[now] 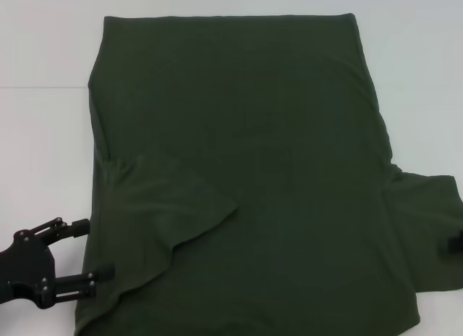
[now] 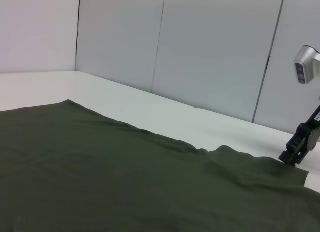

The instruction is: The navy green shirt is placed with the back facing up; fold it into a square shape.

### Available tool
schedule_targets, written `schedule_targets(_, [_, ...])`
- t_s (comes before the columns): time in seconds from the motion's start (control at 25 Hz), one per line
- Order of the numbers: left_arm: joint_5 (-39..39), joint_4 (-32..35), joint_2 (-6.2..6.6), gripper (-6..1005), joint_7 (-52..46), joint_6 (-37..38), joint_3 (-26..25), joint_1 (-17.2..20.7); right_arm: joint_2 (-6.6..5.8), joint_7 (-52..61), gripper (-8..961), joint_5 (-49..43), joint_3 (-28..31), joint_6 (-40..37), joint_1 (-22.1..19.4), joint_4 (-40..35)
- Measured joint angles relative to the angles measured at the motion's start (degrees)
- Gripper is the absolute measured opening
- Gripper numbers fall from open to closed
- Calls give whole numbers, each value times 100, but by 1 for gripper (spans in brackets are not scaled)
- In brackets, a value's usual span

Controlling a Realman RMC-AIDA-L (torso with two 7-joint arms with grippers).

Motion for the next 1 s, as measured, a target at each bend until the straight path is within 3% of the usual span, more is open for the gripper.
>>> schedule_targets(0.36, [-9,0,-10,911,0,-17,0,1,63,1,775,12,1,34,38,-14])
schedule_targets(0.56, [-12,0,-10,910,0,-33,-2,1,136,-56,704,13,-13,102,4,-158])
schedule_targets(1.0, [-18,0,-10,909,7,-5,-135,0,134,-30,256,-15,-218,147,44,-142])
